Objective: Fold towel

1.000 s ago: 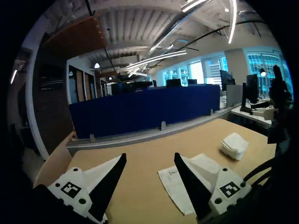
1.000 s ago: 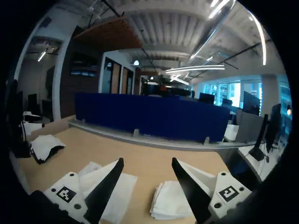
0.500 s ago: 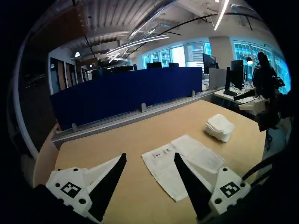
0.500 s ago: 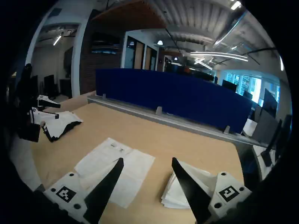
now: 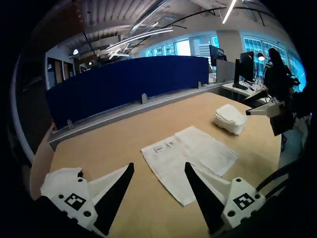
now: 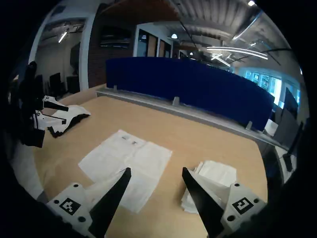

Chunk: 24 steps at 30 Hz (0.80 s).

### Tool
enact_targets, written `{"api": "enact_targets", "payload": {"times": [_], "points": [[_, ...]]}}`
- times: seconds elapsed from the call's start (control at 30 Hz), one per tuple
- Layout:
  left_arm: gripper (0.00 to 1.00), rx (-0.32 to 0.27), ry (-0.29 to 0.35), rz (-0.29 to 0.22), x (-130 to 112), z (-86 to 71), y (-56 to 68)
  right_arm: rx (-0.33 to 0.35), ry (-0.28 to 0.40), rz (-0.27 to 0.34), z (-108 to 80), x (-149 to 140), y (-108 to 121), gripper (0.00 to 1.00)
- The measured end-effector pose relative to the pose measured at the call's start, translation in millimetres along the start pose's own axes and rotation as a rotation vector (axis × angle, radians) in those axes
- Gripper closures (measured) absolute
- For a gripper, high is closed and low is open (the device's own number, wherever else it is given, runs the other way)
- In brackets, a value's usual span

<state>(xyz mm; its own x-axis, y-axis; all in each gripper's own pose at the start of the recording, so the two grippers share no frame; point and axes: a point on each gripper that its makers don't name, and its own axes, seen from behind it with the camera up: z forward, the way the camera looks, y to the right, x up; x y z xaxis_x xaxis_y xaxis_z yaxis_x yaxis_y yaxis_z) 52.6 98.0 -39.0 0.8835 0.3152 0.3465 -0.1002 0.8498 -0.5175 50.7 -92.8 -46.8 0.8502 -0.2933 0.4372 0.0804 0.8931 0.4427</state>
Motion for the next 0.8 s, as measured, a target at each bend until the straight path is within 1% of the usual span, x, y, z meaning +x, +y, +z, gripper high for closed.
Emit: {"api": "enact_targets", "payload": {"times": [0.27, 0.37, 0.57, 0.8], "points": [[0.05, -0.066, -0.096, 0.036, -52.9, 21.0, 25.2, 0.045, -0.073, -0.008, 26.3, -48.6, -18.7, 0.0], [0.05, -0.084, -0.128, 0.044, -68.6, 28.3, 31.6, 0.058, -0.101, -0.006, 35.1, -64.0, -23.6, 0.0], [0.05, -0.114, -0.187, 0.053, -96.6, 41.0, 40.1, 0.084, -0.152, -0.014, 46.6, -91.3, -31.2, 0.0], [0.05, -0.148, -0.258, 0.068, -124.2, 49.5, 48.6, 0.105, -0.212, -0.027, 53.6, -121.0, -37.1, 0.0]]}}
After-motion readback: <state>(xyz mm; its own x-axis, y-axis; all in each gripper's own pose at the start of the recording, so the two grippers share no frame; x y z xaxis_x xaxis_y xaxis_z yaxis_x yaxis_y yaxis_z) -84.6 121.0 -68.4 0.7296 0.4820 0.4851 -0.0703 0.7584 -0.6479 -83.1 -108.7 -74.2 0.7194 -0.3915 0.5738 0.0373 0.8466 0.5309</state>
